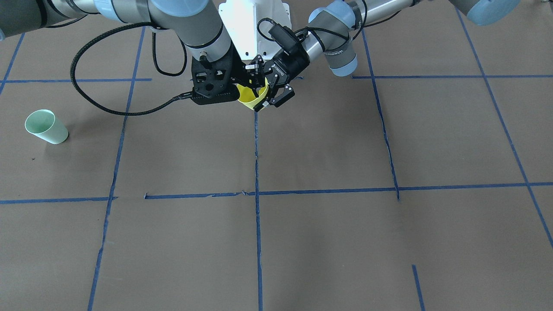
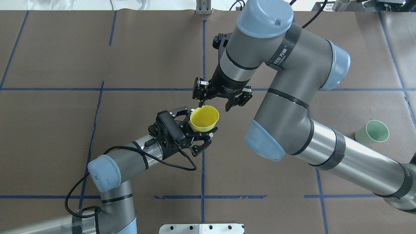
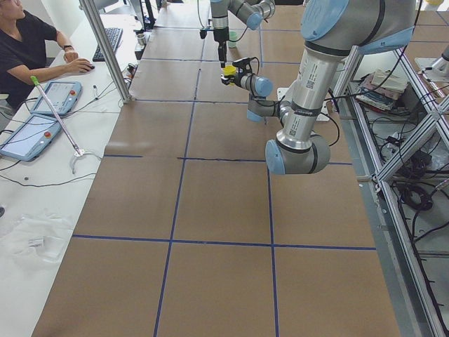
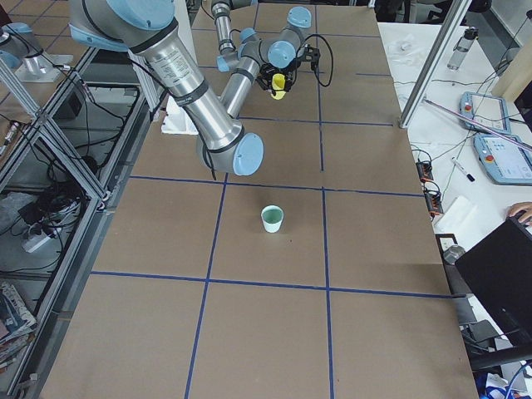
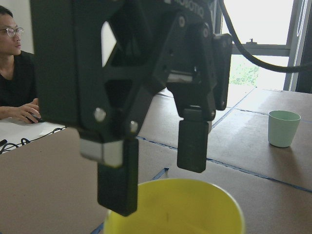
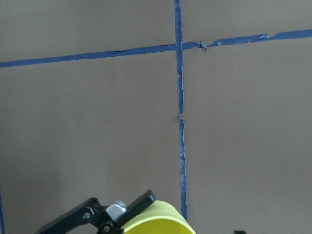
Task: Transfer and stack yellow cup on green cup
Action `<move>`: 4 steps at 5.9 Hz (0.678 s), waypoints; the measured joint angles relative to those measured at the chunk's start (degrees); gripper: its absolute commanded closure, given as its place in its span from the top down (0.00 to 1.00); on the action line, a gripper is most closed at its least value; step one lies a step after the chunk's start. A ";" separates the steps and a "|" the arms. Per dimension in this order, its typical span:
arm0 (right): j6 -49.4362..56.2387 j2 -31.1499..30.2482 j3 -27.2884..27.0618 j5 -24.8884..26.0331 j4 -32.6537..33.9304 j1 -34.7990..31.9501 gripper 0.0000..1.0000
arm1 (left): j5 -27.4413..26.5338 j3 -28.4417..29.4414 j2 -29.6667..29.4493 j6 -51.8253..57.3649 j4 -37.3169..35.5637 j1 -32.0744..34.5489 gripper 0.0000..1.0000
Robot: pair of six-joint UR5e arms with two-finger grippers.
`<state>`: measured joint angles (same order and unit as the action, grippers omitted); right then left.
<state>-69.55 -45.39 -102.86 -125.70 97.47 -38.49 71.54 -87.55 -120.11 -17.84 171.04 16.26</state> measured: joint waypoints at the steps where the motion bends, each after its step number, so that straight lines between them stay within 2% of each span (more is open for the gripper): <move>1: 0.37 -0.46 0.00 -0.03 -0.02 -0.07 0.80 | 0.00 -0.01 -0.02 0.00 0.00 0.00 0.43; 4: 0.73 -1.11 -0.01 -0.11 -0.02 1.57 0.80 | -0.03 -0.13 -0.52 0.01 0.02 0.00 0.43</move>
<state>-68.83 -46.49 -102.87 -125.80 97.44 -36.93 71.51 -87.68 -120.63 -17.84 171.05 16.26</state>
